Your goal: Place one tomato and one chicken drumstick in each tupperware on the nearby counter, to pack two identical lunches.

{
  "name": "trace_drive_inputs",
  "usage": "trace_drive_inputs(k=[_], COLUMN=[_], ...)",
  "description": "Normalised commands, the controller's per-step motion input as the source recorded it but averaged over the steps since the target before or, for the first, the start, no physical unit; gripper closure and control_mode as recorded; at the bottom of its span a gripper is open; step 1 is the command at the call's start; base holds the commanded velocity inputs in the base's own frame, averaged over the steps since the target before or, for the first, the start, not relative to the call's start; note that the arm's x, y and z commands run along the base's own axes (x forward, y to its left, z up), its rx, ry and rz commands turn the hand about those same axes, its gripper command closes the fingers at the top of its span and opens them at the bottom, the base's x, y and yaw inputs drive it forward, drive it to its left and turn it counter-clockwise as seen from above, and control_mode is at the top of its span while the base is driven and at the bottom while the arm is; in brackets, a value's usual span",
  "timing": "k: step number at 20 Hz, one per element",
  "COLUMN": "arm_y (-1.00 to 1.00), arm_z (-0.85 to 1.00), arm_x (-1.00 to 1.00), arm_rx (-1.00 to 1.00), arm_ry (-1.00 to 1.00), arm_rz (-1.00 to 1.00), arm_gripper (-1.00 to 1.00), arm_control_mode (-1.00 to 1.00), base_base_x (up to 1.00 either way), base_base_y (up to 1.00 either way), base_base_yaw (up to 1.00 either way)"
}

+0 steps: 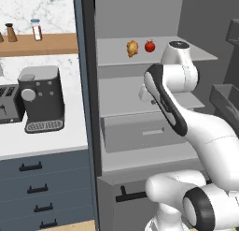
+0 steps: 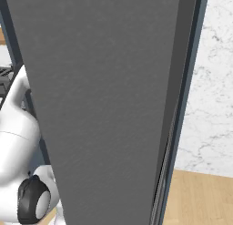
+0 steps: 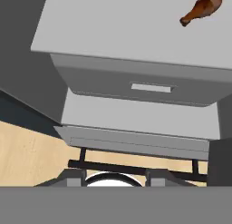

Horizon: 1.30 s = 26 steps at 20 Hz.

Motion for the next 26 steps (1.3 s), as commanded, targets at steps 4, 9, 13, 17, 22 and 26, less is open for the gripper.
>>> trace_drive_inputs(k=[4, 9, 13, 17, 22, 26], arm_y=[-0.15, -0.16, 0.0, 0.0, 0.15, 0.28], arm_z=[0.0, 0.19, 0.88, 1.0, 0.92, 0.4], arm_x=[-0.11, -0.07, 0.0, 0.0, 0.0, 0.07], arm_rx=[0.0, 0.05, 0.01, 0.05, 0.01, 0.05], arm_ry=[-0.2, -0.55, -0.47, -0.29, -0.1, 0.0], arm_rz=[0.0, 0.0, 0.0, 0.0, -0.01, -0.04], arm_gripper=[-1.0, -1.0, -1.0, -1.0, -1.0, -1.0], arm_control_mode=[-1.0, -1.0, -1.0, -1.0, -1.0, -1.0], base_base_x=[0.0, 0.0, 0.0, 0.0, 0.0, 0.0], base_base_y=[0.0, 0.0, 0.0, 0.0, 0.0, 0.0], base_base_yaw=[0.0, 0.0, 0.0, 0.0, 0.0, 0.0])
